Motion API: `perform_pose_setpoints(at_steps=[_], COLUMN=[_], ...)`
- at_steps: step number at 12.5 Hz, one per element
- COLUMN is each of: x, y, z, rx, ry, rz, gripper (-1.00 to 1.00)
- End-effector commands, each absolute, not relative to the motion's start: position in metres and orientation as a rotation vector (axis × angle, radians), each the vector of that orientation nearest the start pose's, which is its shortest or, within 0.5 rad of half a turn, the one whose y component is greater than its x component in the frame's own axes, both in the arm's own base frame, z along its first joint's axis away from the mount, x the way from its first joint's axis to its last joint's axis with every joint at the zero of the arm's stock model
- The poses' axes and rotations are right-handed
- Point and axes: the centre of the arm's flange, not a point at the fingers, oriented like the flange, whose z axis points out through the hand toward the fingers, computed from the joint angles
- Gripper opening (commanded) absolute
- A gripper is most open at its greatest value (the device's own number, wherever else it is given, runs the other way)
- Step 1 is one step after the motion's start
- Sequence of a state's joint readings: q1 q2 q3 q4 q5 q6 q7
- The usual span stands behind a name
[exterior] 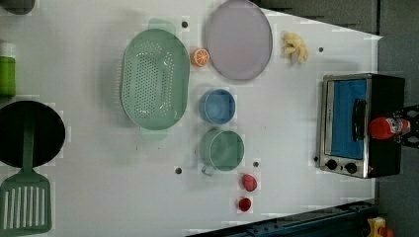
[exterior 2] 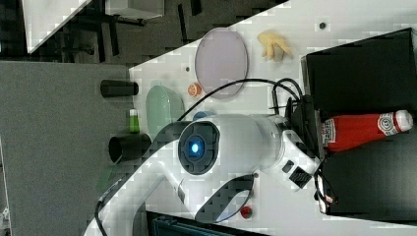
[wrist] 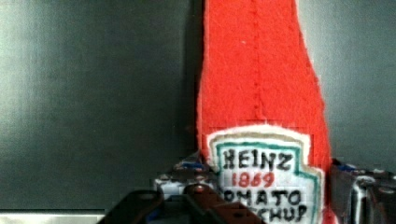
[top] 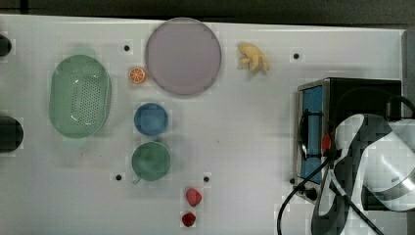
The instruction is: Pick Ketchup from oven and place it on table.
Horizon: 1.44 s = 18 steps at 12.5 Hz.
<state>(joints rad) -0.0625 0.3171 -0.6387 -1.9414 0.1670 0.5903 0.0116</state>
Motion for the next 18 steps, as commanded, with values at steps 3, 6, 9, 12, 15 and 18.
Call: perform_pose_setpoints(at_steps=[3,6,9,12,15,18], x=[0.529,0.585,0.603,0.590,0.573,0.548], y=[-0.314,-0.171,-0.049,0.001,-0.001,-0.010], z=[0.469,0.505,0.476,0.431,0.377,0.322], rx=[-2.370,-2.577,-2.736,-2.808,-2.826,-2.827], ry=[2.075,1.708,1.432,1.327,1.337,1.363], rz=[-0.059,-0.081,0.021,0.131,0.125,0.101], gripper=[0.23,0.23,0.23,0.23,0.23,0.23])
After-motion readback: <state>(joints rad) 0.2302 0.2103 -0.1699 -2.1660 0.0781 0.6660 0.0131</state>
